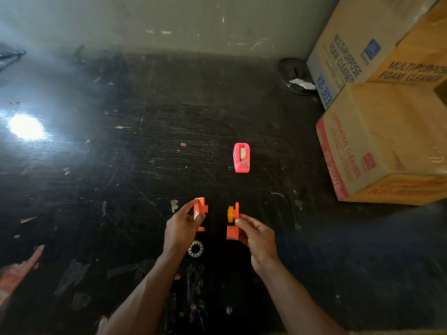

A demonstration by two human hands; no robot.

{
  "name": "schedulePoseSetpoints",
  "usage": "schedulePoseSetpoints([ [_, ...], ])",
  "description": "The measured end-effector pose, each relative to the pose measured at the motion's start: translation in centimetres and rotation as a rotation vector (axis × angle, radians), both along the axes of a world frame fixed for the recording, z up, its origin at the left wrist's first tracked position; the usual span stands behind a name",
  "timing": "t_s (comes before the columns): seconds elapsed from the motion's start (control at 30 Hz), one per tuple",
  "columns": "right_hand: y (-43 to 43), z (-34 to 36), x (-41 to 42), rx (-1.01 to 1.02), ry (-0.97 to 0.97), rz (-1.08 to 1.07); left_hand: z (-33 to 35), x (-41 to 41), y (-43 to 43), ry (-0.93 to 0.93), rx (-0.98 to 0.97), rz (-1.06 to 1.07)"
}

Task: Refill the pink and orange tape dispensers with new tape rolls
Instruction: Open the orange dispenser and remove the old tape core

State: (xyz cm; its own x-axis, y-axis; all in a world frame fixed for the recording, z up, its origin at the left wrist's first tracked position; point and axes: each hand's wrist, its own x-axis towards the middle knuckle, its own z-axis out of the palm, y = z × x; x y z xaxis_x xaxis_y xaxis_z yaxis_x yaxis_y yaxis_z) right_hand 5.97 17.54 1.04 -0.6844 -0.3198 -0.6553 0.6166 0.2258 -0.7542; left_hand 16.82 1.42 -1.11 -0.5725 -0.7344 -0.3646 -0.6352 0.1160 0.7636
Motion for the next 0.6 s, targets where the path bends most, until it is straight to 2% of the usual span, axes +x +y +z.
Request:
schedulePoseSetpoints([
  [0.07,0.1,0.0,0.1,0.000,0.007,-0.005,-1.1,-0.1,-0.5,-0.105,-0.178,-0.072],
  [0.13,0.2,0.2,0.2,-0.007,0.005,0.000,-2.0,-0.3,-0.8,-0.177,-0.269,-0.134],
  [0.33,-0.2,0.9,0.0,-0.037,0.006,0.006,-1.3,-0.6,-0.7,-0.195,-0.270,-0.118],
  [0.43,-0.2,1.0,0.0,-0.041,0.012,0.013,0.0,-0.2,-0.1,-0.117,-0.128,-0.016],
  [0.6,0.1,1.2,0.0,-0.055,-0.019,0.023,3.1,-0.1,1.6,0.211,0.416,0.001],
])
